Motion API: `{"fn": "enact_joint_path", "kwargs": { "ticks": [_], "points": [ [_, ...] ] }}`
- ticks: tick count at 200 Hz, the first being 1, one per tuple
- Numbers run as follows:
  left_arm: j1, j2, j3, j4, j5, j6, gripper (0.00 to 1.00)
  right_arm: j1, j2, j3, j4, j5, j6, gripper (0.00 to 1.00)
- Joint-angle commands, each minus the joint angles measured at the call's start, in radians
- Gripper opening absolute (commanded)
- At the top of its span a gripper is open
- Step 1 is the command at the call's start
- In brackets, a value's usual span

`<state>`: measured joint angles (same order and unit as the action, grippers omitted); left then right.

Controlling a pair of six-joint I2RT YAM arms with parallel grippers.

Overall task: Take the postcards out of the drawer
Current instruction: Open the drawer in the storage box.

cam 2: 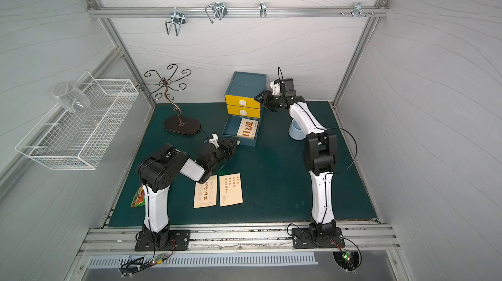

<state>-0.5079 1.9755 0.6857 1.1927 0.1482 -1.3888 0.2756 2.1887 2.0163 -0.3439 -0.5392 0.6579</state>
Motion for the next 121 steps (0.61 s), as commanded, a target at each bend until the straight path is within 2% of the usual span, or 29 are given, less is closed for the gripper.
{"fn": "enact_joint_path", "kwargs": {
  "ticks": [1,24,49,74,99,121],
  "points": [
    [0.006,-0.102,0.014,-0.09,0.025,0.12,0.51,-0.012,-0.017,-0.036,-0.093,0.044,-0.019,0.62],
    [0.011,-0.19,0.063,-0.275,0.059,0.246,0.52,-0.014,-0.023,-0.039,-0.097,0.044,-0.026,0.63],
    [0.036,-0.225,0.187,-0.539,0.127,0.389,0.54,-0.017,-0.027,-0.042,-0.104,0.045,-0.031,0.64],
    [0.07,-0.204,0.327,-0.757,0.19,0.533,0.54,-0.019,-0.036,-0.042,-0.109,0.046,-0.037,0.65],
    [0.087,-0.146,0.493,-1.027,0.195,0.703,0.56,-0.024,-0.046,-0.043,-0.111,0.05,-0.037,0.66],
    [0.094,-0.08,0.609,-1.166,0.201,0.808,0.58,-0.028,-0.058,-0.044,-0.115,0.051,-0.043,0.67]
  ]
}}
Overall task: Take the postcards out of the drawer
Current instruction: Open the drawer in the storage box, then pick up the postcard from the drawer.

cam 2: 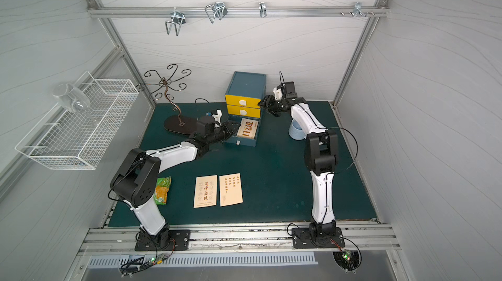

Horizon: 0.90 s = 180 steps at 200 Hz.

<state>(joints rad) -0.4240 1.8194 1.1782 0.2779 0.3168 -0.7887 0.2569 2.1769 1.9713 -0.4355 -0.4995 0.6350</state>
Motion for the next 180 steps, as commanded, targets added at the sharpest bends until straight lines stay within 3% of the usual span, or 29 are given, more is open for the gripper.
{"fn": "enact_joint_path", "kwargs": {
  "ticks": [1,45,106,180],
  "points": [
    [0.01,0.079,0.119,-0.256,0.033,0.212,0.58,-0.009,-0.047,0.001,-0.025,0.012,-0.021,0.67],
    [0.014,0.164,0.22,-0.324,-0.015,0.333,0.6,-0.017,-0.084,-0.007,-0.054,0.029,-0.048,0.7],
    [0.013,0.28,0.385,-0.404,-0.024,0.397,0.63,-0.019,-0.13,-0.054,-0.109,0.071,-0.114,0.76],
    [0.013,0.35,0.461,-0.422,-0.056,0.463,0.66,0.012,-0.151,-0.207,-0.115,0.095,-0.157,0.74]
  ]
}}
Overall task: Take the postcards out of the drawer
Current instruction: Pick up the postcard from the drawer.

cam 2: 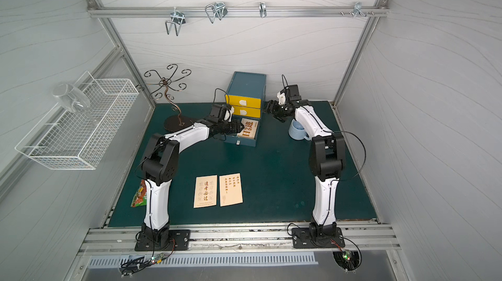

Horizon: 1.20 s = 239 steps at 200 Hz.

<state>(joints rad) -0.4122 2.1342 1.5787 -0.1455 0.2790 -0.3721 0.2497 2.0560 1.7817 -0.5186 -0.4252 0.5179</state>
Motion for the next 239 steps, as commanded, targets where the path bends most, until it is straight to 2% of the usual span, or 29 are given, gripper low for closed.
{"fn": "enact_joint_path", "kwargs": {
  "ticks": [1,85,169,205,239],
  "points": [
    [0.001,0.037,0.061,0.001,-0.018,0.047,0.66,0.021,-0.03,-0.018,-0.032,0.022,-0.041,0.74],
    [0.001,0.108,0.104,0.014,-0.017,0.055,0.68,0.115,0.053,-0.025,-0.036,0.059,-0.053,0.7],
    [0.0,0.151,0.119,0.029,-0.017,0.036,0.7,0.145,0.118,-0.016,-0.046,0.091,-0.043,0.65],
    [0.0,0.157,0.119,0.039,-0.019,0.028,0.71,0.151,0.139,-0.007,-0.054,0.095,-0.044,0.6],
    [-0.001,0.158,0.122,0.047,-0.014,0.025,0.71,0.163,0.164,0.024,-0.074,0.096,-0.054,0.5]
  ]
}}
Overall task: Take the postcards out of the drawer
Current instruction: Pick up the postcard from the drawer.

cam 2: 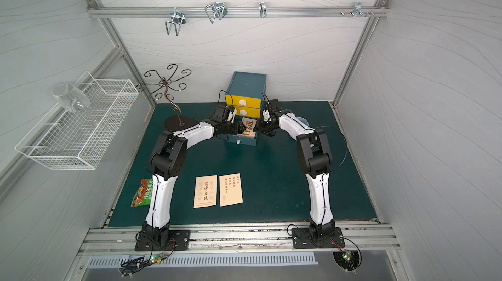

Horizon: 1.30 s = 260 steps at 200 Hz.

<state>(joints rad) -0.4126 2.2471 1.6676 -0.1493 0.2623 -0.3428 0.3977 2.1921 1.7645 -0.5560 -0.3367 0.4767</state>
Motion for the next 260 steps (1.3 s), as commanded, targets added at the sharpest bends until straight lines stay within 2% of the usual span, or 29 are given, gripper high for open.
{"fn": "enact_joint_path", "kwargs": {
  "ticks": [1,40,69,173,219,260],
  "points": [
    [0.0,0.045,0.033,0.052,0.003,-0.004,0.71,0.016,0.029,0.043,-0.037,0.009,-0.013,0.49],
    [-0.007,0.035,0.023,0.044,0.015,0.0,0.72,0.026,0.038,0.058,-0.048,0.01,-0.02,0.39],
    [-0.009,-0.008,-0.039,0.079,0.022,-0.015,0.73,0.029,0.032,0.061,-0.061,0.014,-0.032,0.33],
    [-0.021,-0.098,-0.108,0.048,-0.006,0.011,0.74,0.043,0.018,0.058,-0.074,0.0,-0.036,0.26],
    [-0.016,-0.057,-0.017,0.0,-0.034,0.017,0.75,0.043,0.015,0.056,-0.074,-0.006,-0.034,0.26],
    [-0.012,-0.002,0.075,-0.069,-0.079,0.072,0.75,0.043,0.014,0.056,-0.08,-0.007,-0.04,0.26]
  ]
}}
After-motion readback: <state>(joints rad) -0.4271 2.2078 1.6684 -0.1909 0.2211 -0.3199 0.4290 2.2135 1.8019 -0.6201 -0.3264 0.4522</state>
